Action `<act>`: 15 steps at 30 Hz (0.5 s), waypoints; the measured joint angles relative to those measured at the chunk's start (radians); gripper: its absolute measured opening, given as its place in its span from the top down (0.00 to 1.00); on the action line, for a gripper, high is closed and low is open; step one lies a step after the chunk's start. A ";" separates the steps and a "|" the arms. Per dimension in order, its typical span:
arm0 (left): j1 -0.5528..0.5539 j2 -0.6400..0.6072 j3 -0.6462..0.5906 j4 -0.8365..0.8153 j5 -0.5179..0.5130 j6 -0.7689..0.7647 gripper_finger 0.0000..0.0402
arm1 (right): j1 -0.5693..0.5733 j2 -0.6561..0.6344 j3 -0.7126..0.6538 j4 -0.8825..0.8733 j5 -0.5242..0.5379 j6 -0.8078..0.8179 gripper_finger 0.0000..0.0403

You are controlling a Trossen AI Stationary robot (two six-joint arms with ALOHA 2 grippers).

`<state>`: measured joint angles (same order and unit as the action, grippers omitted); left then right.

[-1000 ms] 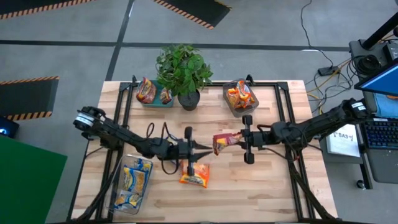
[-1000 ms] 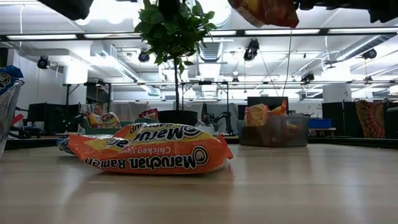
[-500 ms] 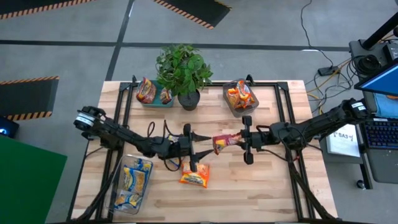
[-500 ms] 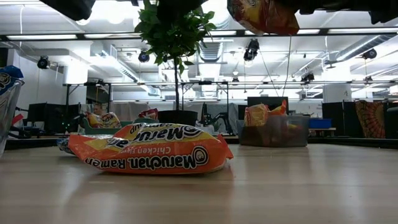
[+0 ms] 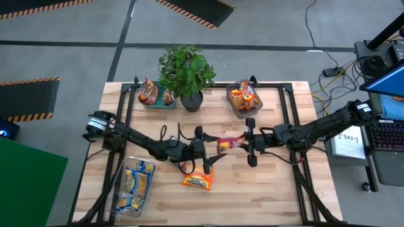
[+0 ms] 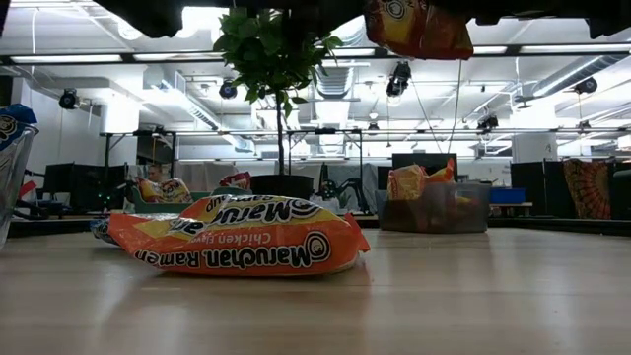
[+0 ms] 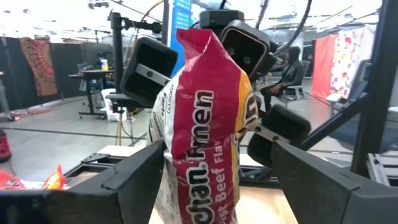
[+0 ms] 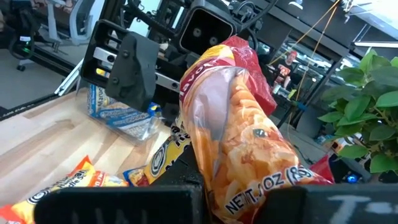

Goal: Sort Maruchan noodles
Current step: Put the red noodle pack into the green bin

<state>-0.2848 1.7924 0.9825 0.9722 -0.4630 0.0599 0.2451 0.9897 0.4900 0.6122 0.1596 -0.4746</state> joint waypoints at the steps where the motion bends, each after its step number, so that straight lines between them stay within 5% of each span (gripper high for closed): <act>1: 0.000 0.000 0.000 0.000 -0.010 0.000 0.31 | 0.000 0.000 0.000 -0.001 0.000 -0.001 0.94; 15: 0.010 0.002 0.000 -0.012 -0.032 -0.017 0.49 | 0.001 0.000 0.003 -0.003 0.000 0.002 0.94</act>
<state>-0.2744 1.7939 0.9825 0.9598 -0.4947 0.0432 0.2459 0.9897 0.4931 0.6094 0.1593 -0.4728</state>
